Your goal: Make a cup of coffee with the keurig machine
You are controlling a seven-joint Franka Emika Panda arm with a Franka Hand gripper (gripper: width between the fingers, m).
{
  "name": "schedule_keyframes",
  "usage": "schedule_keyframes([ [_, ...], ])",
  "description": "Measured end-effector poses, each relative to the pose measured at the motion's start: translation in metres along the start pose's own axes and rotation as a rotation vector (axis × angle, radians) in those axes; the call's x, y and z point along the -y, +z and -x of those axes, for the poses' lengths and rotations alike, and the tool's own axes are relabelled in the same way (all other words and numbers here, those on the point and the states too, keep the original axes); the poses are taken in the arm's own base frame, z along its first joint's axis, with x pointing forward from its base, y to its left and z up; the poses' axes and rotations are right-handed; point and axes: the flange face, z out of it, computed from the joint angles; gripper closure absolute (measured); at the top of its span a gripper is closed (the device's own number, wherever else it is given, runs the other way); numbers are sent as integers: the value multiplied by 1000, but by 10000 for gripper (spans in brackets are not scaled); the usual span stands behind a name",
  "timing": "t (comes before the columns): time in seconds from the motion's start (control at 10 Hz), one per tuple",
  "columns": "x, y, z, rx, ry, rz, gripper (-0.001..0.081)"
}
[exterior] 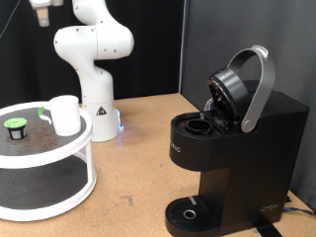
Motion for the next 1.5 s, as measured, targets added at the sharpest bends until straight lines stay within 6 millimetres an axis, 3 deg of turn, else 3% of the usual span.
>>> schedule_keyframes([
  [0.4, -14, 3, 33, -21, 36, 13, -1],
  [0.6, -13, 4, 30, -35, -18, 0, -1],
  [1.0, -18, 0, 8, 92, -470, -68, -1],
  [1.3, -20, -2, 12, -5, -448, -28, -1],
  [1.5, -23, 4, 27, -80, -502, -8, -1],
])
